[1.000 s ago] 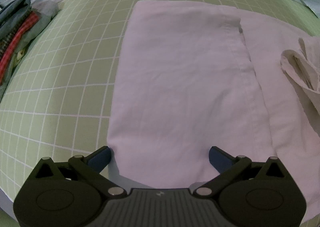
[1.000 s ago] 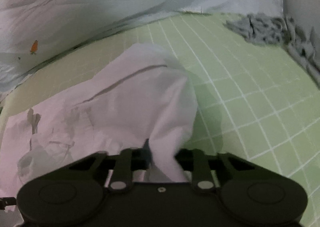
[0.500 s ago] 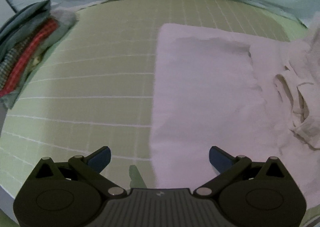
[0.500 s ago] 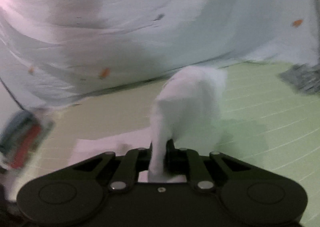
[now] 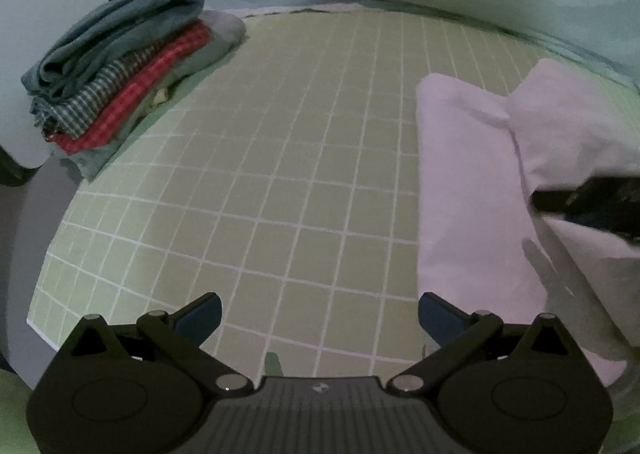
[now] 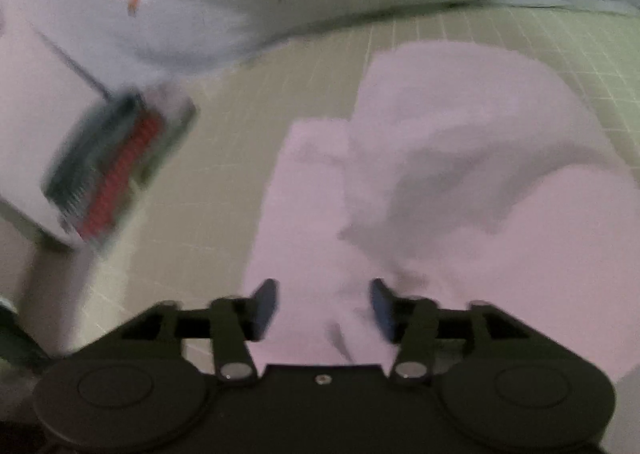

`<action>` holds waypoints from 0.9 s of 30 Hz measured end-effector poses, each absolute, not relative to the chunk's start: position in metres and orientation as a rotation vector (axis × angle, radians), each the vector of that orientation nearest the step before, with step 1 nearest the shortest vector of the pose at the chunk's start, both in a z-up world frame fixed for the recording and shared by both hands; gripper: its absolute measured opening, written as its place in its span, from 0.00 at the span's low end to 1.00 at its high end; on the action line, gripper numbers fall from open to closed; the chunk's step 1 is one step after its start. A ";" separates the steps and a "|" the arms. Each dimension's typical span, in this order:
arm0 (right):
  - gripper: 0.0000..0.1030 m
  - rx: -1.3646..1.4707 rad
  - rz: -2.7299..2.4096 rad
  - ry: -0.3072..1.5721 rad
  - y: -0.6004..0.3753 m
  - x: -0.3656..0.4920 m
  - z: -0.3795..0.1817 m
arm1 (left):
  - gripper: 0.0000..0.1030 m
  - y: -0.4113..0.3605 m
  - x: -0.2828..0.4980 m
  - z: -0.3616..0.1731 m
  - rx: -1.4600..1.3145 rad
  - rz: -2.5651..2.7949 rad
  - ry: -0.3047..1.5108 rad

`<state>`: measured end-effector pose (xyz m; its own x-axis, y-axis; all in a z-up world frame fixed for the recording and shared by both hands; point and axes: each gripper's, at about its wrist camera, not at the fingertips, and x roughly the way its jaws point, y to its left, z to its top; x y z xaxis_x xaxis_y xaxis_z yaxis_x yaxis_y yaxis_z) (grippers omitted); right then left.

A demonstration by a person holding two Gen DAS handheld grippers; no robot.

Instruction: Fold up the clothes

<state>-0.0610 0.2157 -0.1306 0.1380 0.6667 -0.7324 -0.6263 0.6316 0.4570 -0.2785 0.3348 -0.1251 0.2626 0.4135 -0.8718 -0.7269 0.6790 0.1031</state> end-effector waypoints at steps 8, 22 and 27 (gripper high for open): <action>0.95 0.123 0.669 0.920 0.127 -0.021 -0.092 | 1.00 0.332 -0.236 -0.117 -0.427 0.667 0.963; 0.95 0.141 0.418 1.019 0.053 -0.007 -0.125 | 0.53 0.297 -0.138 -0.152 -0.670 0.279 1.007; 0.95 0.131 0.424 1.032 0.054 -0.007 -0.130 | 0.10 0.279 -0.139 -0.133 -0.523 0.311 0.945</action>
<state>-0.0066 0.0541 -0.1296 0.4399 0.4012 -0.8034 -0.2796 0.9114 0.3020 -0.1395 0.2793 -0.1334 0.5548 0.0275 -0.8315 -0.4716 0.8337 -0.2871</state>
